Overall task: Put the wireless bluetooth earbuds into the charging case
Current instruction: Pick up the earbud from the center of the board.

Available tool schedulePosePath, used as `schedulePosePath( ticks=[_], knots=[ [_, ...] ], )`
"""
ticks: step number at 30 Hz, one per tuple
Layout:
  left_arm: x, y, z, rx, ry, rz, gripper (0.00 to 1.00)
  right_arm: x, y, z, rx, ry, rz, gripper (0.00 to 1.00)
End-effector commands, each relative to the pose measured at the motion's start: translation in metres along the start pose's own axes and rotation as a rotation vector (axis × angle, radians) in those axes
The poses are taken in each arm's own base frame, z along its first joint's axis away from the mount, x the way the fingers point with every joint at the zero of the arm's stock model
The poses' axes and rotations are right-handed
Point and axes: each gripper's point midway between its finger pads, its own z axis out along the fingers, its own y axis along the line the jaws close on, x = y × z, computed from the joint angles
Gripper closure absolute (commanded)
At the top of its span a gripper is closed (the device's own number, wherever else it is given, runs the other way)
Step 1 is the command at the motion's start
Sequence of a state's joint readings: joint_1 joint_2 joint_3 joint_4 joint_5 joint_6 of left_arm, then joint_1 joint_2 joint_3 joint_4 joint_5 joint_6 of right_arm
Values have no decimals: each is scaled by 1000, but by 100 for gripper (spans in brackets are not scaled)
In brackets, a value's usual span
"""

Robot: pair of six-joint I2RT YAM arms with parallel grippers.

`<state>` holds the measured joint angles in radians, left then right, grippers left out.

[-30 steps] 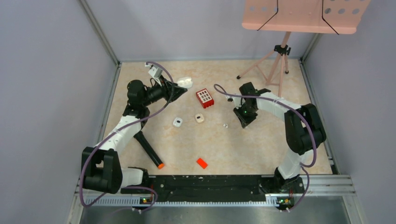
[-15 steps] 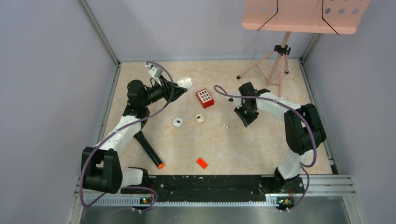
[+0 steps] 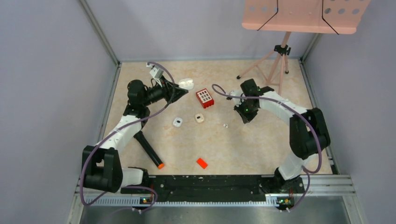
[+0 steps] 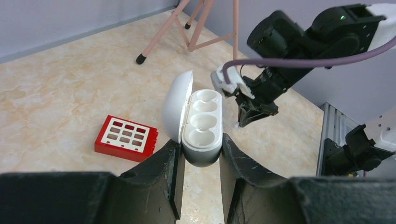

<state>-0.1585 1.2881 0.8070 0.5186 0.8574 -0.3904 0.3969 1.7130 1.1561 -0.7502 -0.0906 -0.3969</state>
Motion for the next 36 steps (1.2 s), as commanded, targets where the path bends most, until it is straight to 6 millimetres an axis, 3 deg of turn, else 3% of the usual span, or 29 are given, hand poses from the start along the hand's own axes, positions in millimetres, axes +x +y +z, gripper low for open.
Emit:
schedulePosePath(
  ticks=[1,6,13,18,25,36],
  knots=[
    [-1,-12,3,108,1,57,100,-62,29,-84,-143,-350,-272,100],
    [5,-32,8,243,33,107,100,-97,70,-164,-258,-635,-564,100],
    [18,-57,19,391,87,199,100,-147,114,-228,-323,-741,-719,100],
    [18,-66,24,432,96,232,100,-169,137,-240,-321,-768,-789,100],
    [22,-76,22,478,126,278,100,-180,156,-239,-328,-768,-847,100],
    [21,-83,19,513,139,313,100,-184,151,-229,-272,-729,-859,100]
  ],
)
